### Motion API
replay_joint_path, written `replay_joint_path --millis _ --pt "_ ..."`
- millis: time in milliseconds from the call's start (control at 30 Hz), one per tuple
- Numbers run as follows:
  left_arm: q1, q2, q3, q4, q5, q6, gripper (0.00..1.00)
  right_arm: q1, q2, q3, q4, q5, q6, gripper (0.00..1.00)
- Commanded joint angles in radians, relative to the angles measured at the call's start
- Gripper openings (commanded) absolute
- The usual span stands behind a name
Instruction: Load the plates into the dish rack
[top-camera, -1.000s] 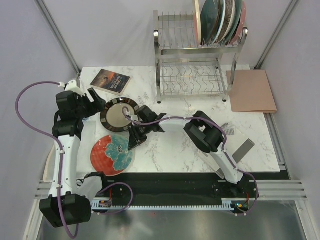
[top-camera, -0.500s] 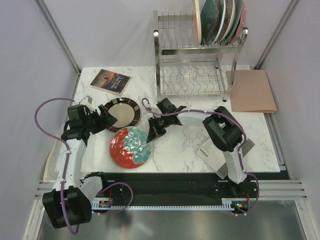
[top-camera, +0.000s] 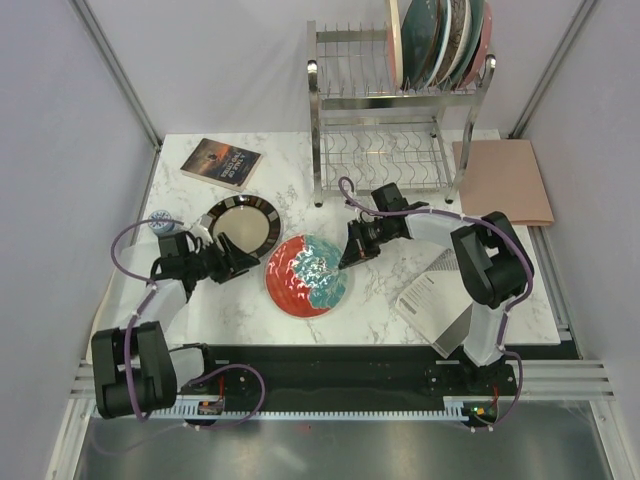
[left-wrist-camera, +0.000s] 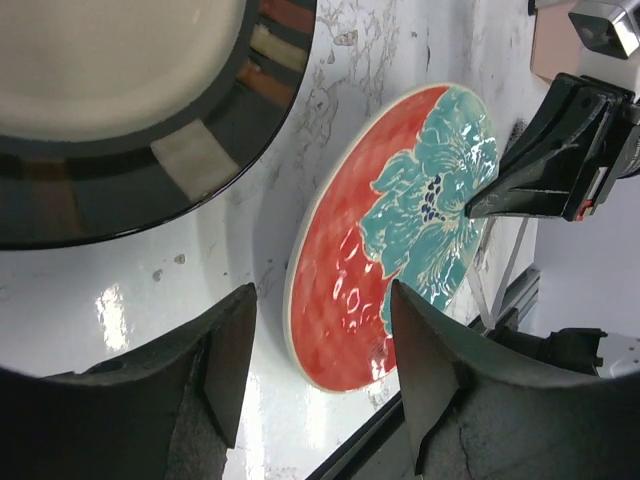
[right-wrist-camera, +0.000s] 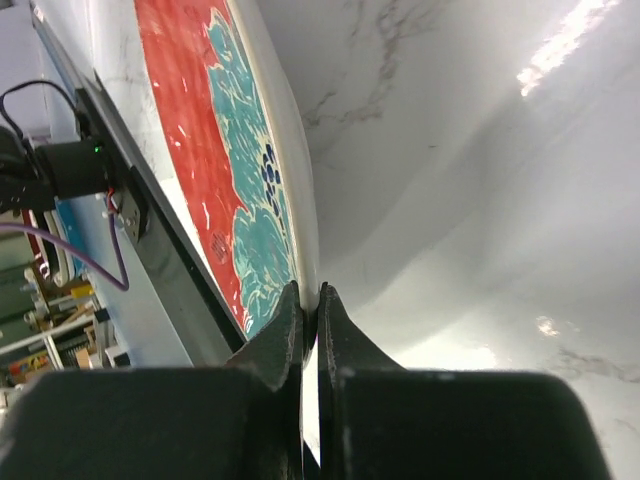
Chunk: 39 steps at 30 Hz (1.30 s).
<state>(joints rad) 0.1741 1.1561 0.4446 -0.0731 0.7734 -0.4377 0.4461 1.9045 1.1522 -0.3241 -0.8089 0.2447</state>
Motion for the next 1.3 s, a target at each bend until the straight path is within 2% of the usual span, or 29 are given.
replay_joint_path --millis 0,267,433,600,700,733,800,833,900,933,967,1033,1133,1267 --pt "-0.019 0.092 0.037 0.144 0.112 -0.001 0.62 0.017 -0.042 0.018 0.031 -0.183 -0.042 0.0" --pt "-0.057 0.226 0.086 0.131 0.141 0.085 0.62 0.013 -0.033 0.014 0.121 -0.28 0.057 0.0" --pt "-0.134 0.249 0.1 0.107 0.132 0.132 0.65 0.014 -0.016 0.01 0.215 -0.332 0.142 0.0" --pt "-0.16 0.269 0.109 0.095 0.129 0.142 0.64 0.014 -0.009 0.056 0.223 -0.363 0.159 0.0" --pt "-0.16 0.284 0.128 0.095 0.171 0.146 0.46 0.014 -0.005 0.055 0.223 -0.352 0.166 0.0" --pt "-0.162 0.292 0.134 0.09 0.185 0.149 0.3 0.013 -0.001 0.053 0.226 -0.333 0.169 0.0" --pt "-0.162 0.297 0.151 0.078 0.23 0.163 0.16 0.014 0.005 0.05 0.227 -0.319 0.166 0.0" --pt "-0.16 0.3 0.155 0.078 0.245 0.168 0.1 0.013 0.01 0.05 0.227 -0.312 0.16 0.03" --pt "-0.16 0.301 0.163 0.078 0.293 0.177 0.04 0.014 0.016 0.056 0.212 -0.296 0.147 0.26" --pt "-0.159 0.301 0.164 0.078 0.305 0.18 0.03 0.013 0.021 0.061 0.176 -0.291 0.11 0.44" --pt "-0.159 0.303 0.164 0.078 0.331 0.182 0.02 0.013 0.022 0.067 0.159 -0.282 0.096 0.51" --pt "-0.16 0.301 0.163 0.079 0.339 0.177 0.02 0.013 0.036 0.066 0.143 -0.282 0.09 0.58" --pt "-0.16 0.301 0.164 0.081 0.339 0.174 0.02 0.019 0.048 0.064 0.142 -0.273 0.088 0.62" --pt "-0.16 0.31 0.174 0.096 0.351 0.16 0.02 0.037 0.079 0.086 0.135 -0.251 0.099 0.63"
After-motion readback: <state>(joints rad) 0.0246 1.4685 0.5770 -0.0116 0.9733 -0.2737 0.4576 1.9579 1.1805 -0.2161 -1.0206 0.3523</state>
